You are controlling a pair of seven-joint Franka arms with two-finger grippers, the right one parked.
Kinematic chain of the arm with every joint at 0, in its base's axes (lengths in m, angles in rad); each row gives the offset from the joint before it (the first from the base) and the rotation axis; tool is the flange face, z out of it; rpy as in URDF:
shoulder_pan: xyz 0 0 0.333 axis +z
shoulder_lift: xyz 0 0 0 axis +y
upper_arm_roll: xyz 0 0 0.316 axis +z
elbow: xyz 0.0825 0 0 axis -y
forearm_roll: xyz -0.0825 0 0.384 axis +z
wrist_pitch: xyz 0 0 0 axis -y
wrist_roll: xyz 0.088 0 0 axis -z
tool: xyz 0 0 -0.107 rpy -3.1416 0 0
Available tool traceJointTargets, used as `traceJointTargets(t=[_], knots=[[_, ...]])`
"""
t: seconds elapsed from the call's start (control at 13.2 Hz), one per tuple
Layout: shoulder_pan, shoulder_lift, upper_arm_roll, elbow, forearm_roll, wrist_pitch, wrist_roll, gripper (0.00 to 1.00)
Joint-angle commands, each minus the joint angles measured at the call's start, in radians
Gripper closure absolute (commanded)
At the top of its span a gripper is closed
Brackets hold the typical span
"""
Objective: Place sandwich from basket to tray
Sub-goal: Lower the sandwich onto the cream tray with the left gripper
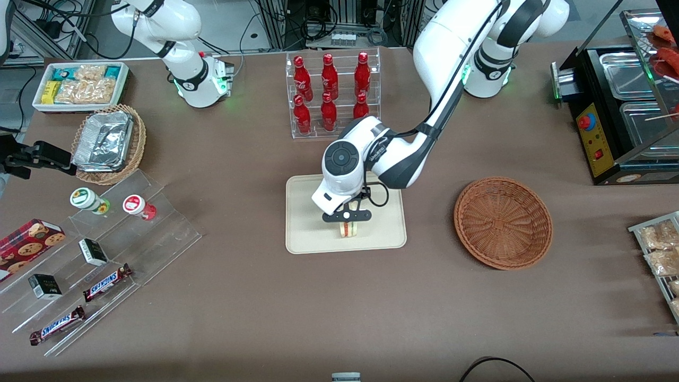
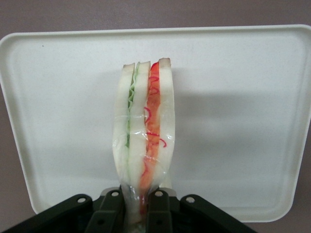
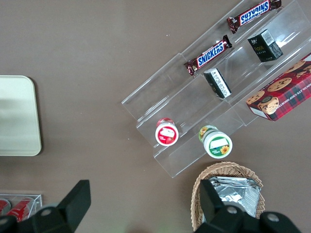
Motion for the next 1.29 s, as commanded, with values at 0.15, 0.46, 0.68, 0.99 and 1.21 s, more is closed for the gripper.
traceJointTargets(t=[0.15,0.46,0.68,0.99,1.21], knots=[[-0.011,0.045,-0.001,0.053,-0.041,-0.029,-0.015,1.0],[-0.025,0.067,-0.001,0.056,-0.041,-0.015,-0.067,1.0],[-0.039,0.074,0.0,0.056,-0.035,-0.013,-0.101,1.0],[-0.039,0.073,0.0,0.054,-0.033,-0.002,-0.101,0.0],[-0.036,0.05,0.005,0.059,-0.029,-0.018,-0.095,0.0]])
